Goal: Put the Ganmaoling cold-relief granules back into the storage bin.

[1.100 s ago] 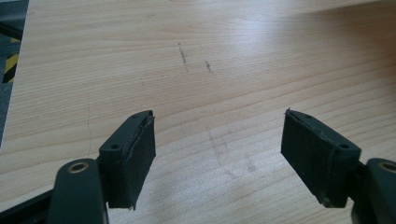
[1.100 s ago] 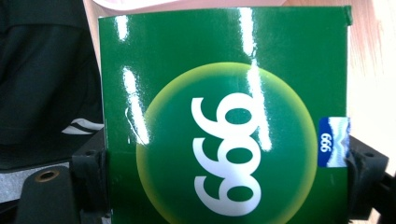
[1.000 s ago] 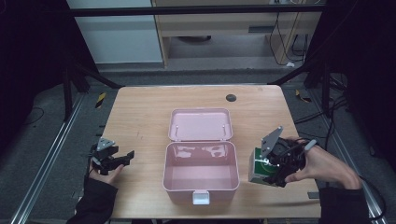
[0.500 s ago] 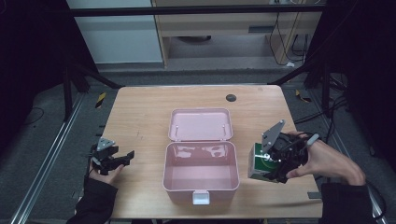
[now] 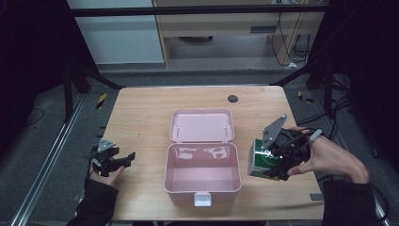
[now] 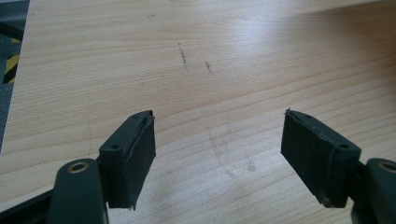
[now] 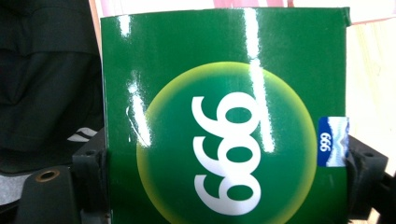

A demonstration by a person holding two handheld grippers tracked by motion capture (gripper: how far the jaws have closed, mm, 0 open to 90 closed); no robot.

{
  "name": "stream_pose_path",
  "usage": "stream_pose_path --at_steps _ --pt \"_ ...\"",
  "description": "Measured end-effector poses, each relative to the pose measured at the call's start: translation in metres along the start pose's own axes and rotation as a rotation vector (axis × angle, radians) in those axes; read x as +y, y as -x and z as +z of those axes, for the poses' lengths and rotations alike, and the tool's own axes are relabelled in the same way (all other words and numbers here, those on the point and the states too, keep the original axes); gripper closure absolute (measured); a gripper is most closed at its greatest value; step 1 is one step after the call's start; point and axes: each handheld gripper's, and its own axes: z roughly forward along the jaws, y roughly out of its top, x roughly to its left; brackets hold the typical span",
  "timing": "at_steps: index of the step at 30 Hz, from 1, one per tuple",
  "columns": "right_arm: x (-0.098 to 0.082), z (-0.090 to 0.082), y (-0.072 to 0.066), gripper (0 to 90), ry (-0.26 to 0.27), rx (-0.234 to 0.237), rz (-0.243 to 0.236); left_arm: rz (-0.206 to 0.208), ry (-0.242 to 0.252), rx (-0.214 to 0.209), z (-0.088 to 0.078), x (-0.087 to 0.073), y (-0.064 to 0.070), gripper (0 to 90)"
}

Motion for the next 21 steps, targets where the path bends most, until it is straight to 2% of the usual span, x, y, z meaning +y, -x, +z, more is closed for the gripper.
stream_pose_path --at_steps 13,21 --pt "0.024 -0.003 0.0 15.9 0.01 -0.006 -0.045 0.0 -0.002 0.0 0.0 0.0 0.0 25.5" --pt "0.038 0.0 -0.002 15.9 0.023 0.013 -0.081 -0.001 0.0 -0.001 0.0 0.0 0.0 25.5"
